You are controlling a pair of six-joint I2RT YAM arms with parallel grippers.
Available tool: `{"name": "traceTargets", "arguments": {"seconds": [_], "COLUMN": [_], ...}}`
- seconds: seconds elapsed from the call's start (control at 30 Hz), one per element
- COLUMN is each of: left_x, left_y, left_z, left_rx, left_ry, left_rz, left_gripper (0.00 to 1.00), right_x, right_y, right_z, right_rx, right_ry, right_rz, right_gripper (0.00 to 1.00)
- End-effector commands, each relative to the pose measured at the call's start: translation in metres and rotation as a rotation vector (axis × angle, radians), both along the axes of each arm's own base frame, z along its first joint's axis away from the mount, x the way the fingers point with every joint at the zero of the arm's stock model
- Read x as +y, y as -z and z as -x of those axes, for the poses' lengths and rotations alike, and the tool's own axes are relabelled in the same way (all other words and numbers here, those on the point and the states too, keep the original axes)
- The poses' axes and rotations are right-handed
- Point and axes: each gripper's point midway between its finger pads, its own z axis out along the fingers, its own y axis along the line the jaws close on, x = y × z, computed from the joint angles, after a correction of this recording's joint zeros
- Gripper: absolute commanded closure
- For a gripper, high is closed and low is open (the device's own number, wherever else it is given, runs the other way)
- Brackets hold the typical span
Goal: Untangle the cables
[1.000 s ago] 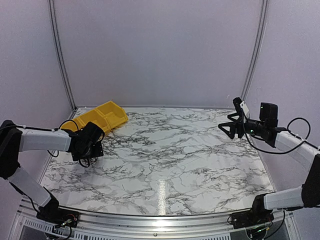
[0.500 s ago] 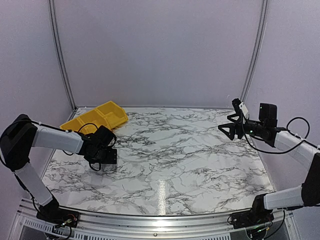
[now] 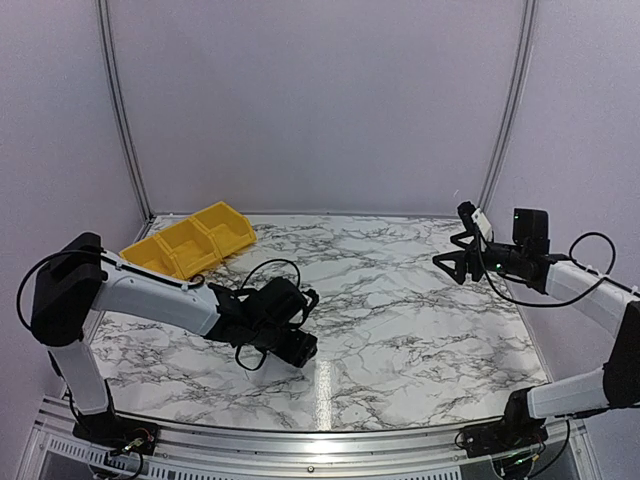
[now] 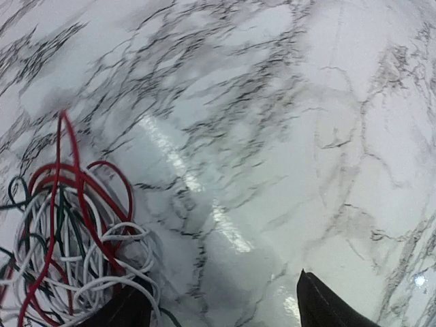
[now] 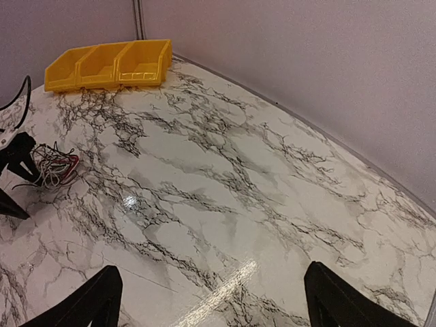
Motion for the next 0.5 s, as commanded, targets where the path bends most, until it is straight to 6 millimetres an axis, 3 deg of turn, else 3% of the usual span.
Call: {"name": "traceTargets", "arguments": {"seconds": [0.0,0.13,0.23,0.33,0.47], "left_x": [-0.009,0.015,0.041,0.079,0.133], "left_y": [-0.051,-0.101,-0.132,-0.147,-0.146], "left_z": [-0.004,-0.012,-0.032,-0.067,-0.107], "left_rx": [-0.072,-0.188,-0.296,-0.336,-0.323], "left_ry": [0.045,0.025,-0.041,-0.180,-0.363], "left_rz": [-0.005,-0.041,-0.091,-0.162,-0.225], "left_gripper": [0.24,0.18,0.12,0.06,0.01], "right_x": [0.003,0.007,0.012,0.018,0.022], "right_y": [-0.012,-0.006,0.001,0.006,0.006], "right_z": [-0.003,-0.004,-0.005,-0.003,-0.001], "right_rx": [-0.038,-0.025,-0.011,-0.003,-0.003], "right_ry": [-0.012,-0.025,-0.041,-0.060,-0.074], "right_rz": [0.021,0.039,0.066,0.081,0.079], "right_gripper": [0.07,0.07,0.08,0.09,0.09]}}
